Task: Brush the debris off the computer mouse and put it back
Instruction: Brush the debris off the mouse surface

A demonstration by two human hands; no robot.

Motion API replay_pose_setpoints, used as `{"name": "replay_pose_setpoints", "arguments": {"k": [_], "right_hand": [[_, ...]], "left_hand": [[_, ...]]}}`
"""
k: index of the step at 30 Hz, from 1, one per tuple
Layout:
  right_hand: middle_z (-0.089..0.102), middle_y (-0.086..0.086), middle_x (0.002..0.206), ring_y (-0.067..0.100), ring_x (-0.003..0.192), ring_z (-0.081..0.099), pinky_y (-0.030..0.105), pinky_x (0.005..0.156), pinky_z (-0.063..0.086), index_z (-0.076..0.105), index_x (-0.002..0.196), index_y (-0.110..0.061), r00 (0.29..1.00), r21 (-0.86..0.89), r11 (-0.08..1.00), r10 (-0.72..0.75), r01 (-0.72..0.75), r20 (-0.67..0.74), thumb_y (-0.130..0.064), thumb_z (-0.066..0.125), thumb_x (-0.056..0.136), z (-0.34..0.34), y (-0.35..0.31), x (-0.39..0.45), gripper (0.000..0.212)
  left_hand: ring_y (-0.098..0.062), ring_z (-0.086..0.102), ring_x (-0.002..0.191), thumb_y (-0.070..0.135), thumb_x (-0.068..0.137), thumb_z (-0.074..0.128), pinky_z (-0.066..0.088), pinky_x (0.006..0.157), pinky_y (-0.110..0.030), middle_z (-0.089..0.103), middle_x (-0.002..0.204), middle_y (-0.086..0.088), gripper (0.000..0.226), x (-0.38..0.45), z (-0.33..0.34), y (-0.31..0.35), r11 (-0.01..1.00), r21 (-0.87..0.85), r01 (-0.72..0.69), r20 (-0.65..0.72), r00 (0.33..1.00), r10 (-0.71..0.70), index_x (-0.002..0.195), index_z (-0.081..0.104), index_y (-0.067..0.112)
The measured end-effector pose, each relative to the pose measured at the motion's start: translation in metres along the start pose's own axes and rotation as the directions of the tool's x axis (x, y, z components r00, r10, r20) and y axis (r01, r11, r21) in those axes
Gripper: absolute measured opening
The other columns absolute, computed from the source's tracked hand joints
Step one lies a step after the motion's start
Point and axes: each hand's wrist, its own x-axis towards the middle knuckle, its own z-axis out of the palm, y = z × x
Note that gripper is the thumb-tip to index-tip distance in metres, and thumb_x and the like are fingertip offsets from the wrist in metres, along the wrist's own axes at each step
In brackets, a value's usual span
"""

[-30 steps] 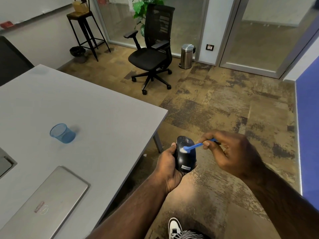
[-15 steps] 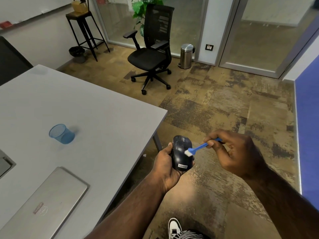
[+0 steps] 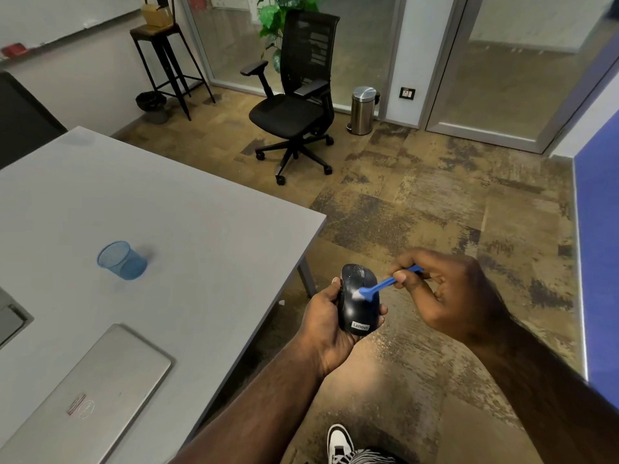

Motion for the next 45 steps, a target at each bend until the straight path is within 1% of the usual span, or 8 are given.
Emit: {"name": "replay_pose_setpoints", "arguments": {"k": [10, 16, 22, 28, 32, 35, 38, 45], "right_hand": [[0.073, -0.003, 0.076, 0.007, 0.054, 0.057, 0.024, 0.046, 0.049, 0.073, 0.1, -0.018, 0.997, -0.146, 0.988, 0.047, -0.056, -0.06, -0.01, 0.065, 0.091, 0.005, -0.01, 0.016, 0.014], [0.072, -0.01, 0.078, 0.009, 0.064, 0.066, 0.034, 0.051, 0.054, 0.069, 0.094, -0.026, 0.975, -0.019, 0.999, -0.033, 0.039, 0.217, -0.021, 0.062, 0.086, -0.004, -0.016, 0.019, 0.012], [0.073, -0.001, 0.076, 0.014, 0.059, 0.064, 0.031, 0.046, 0.053, 0.072, 0.098, -0.018, 0.996, -0.196, 0.977, -0.068, 0.078, 0.056, -0.017, 0.061, 0.087, -0.006, -0.02, 0.022, 0.016], [0.068, -0.01, 0.071, 0.007, 0.055, 0.054, 0.025, 0.044, 0.047, 0.071, 0.094, -0.023, 0.954, -0.172, 0.972, -0.106, 0.158, 0.28, -0.023, 0.061, 0.085, -0.008, -0.03, 0.02, 0.013], [0.073, 0.0, 0.076, 0.01, 0.059, 0.061, 0.017, 0.048, 0.048, 0.074, 0.101, -0.013, 0.989, -0.241, 0.963, -0.093, 0.119, 0.115, -0.007, 0.068, 0.088, -0.011, -0.025, 0.025, 0.016], [0.071, -0.003, 0.073, 0.005, 0.057, 0.056, 0.009, 0.049, 0.038, 0.074, 0.097, -0.015, 0.98, -0.206, 0.969, -0.103, 0.138, 0.168, -0.009, 0.068, 0.085, -0.015, -0.026, 0.025, 0.015], [0.07, -0.007, 0.071, 0.011, 0.057, 0.061, 0.026, 0.046, 0.05, 0.073, 0.093, -0.022, 0.947, -0.14, 0.976, -0.117, 0.165, 0.301, -0.02, 0.063, 0.085, -0.013, -0.029, 0.02, 0.013], [0.072, -0.003, 0.073, 0.014, 0.058, 0.064, 0.026, 0.046, 0.052, 0.074, 0.098, -0.017, 0.98, -0.224, 0.962, -0.121, 0.155, 0.158, -0.014, 0.065, 0.086, -0.013, -0.026, 0.025, 0.015]], "left_hand": [[-0.032, 0.064, 0.082, 0.046, 0.101, 0.032, 0.058, 0.064, -0.038, 0.064, 0.101, -0.021, 0.051, -0.001, 0.0, -0.003, 0.999, 0.047, 0.01, -0.008, 1.0, -0.009, 0.128, 0.053, 0.007], [-0.027, 0.062, 0.083, 0.042, 0.102, 0.03, 0.054, 0.071, -0.039, 0.061, 0.106, -0.019, 0.05, -0.004, -0.001, -0.005, 0.996, 0.085, -0.011, 0.033, 0.999, 0.008, 0.122, 0.058, 0.006], [-0.029, 0.059, 0.085, 0.039, 0.103, 0.031, 0.051, 0.072, -0.041, 0.056, 0.112, -0.02, 0.047, -0.005, 0.002, -0.003, 0.999, 0.047, -0.004, 0.038, 0.999, 0.003, 0.131, 0.05, 0.007], [-0.032, 0.054, 0.104, 0.041, 0.103, 0.031, 0.04, 0.101, -0.049, 0.057, 0.12, -0.021, 0.049, -0.003, 0.001, -0.006, 1.0, -0.004, 0.008, 0.038, 0.999, -0.008, 0.122, 0.058, 0.005], [-0.029, 0.061, 0.084, 0.039, 0.102, 0.032, 0.053, 0.071, -0.041, 0.059, 0.105, -0.017, 0.044, -0.003, -0.001, -0.005, 0.999, 0.029, -0.016, 0.047, 0.999, 0.014, 0.125, 0.055, 0.008], [-0.029, 0.06, 0.085, 0.04, 0.102, 0.032, 0.053, 0.071, -0.041, 0.059, 0.107, -0.018, 0.046, -0.004, 0.0, -0.004, 0.999, 0.033, -0.012, 0.059, 0.998, 0.01, 0.126, 0.055, 0.007], [-0.028, 0.06, 0.09, 0.042, 0.102, 0.029, 0.049, 0.081, -0.042, 0.062, 0.108, -0.018, 0.049, -0.004, 0.001, -0.005, 1.0, 0.011, -0.007, 0.058, 0.998, 0.006, 0.115, 0.062, 0.007], [-0.029, 0.059, 0.086, 0.036, 0.102, 0.035, 0.054, 0.067, -0.039, 0.056, 0.11, -0.019, 0.041, -0.007, 0.004, -0.004, 0.998, 0.062, -0.014, 0.046, 0.999, 0.011, 0.126, 0.054, 0.008]]}}
